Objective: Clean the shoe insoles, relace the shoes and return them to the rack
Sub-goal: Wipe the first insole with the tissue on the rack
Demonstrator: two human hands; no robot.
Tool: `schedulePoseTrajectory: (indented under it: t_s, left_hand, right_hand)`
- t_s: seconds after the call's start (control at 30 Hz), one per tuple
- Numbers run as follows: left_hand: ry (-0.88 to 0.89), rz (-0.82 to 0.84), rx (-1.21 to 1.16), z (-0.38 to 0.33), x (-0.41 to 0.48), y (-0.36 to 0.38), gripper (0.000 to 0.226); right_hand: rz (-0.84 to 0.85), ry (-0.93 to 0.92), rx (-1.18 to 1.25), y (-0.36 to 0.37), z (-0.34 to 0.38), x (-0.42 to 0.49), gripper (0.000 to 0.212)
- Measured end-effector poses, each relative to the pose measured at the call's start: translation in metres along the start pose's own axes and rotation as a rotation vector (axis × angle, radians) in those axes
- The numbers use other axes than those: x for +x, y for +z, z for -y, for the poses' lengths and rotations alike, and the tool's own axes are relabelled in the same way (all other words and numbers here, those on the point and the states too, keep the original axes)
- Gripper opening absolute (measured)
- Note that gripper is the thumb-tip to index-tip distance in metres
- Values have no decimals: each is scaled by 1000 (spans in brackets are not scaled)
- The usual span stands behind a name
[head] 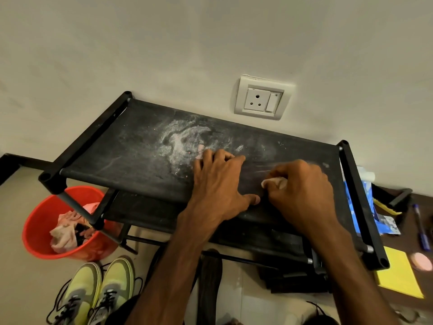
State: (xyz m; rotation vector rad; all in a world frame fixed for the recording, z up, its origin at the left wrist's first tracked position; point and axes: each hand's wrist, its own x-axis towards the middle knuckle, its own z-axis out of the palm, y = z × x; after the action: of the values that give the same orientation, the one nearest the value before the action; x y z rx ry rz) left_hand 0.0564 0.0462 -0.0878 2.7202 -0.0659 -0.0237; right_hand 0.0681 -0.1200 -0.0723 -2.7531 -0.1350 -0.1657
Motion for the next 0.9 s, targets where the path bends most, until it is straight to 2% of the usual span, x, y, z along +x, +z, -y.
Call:
schedulePoseTrajectory:
  t_s: [0.2, 0.43, 0.73, 0.8, 0.9]
  left_hand:
    - [-6, -9, -10, -1, 1, 2, 95]
    - [-49, 1, -92, 4, 4, 6, 98]
    - [-43, 16, -57, 3, 3, 5, 96]
    - [-46, 25, -64, 5, 4, 4, 95]
    - [-57, 14, -109, 5, 3, 5, 95]
  right_hand:
    - [-84, -52, 51, 12, 7, 13, 13]
    - [257, -102, -80, -11, 1, 6, 9]
    - [-70, -102, -11, 23, 20, 24, 14]
    - [-66, -110, 10, 24, 21, 26, 14]
    - [101, -97, -19, 10, 14, 27, 14]
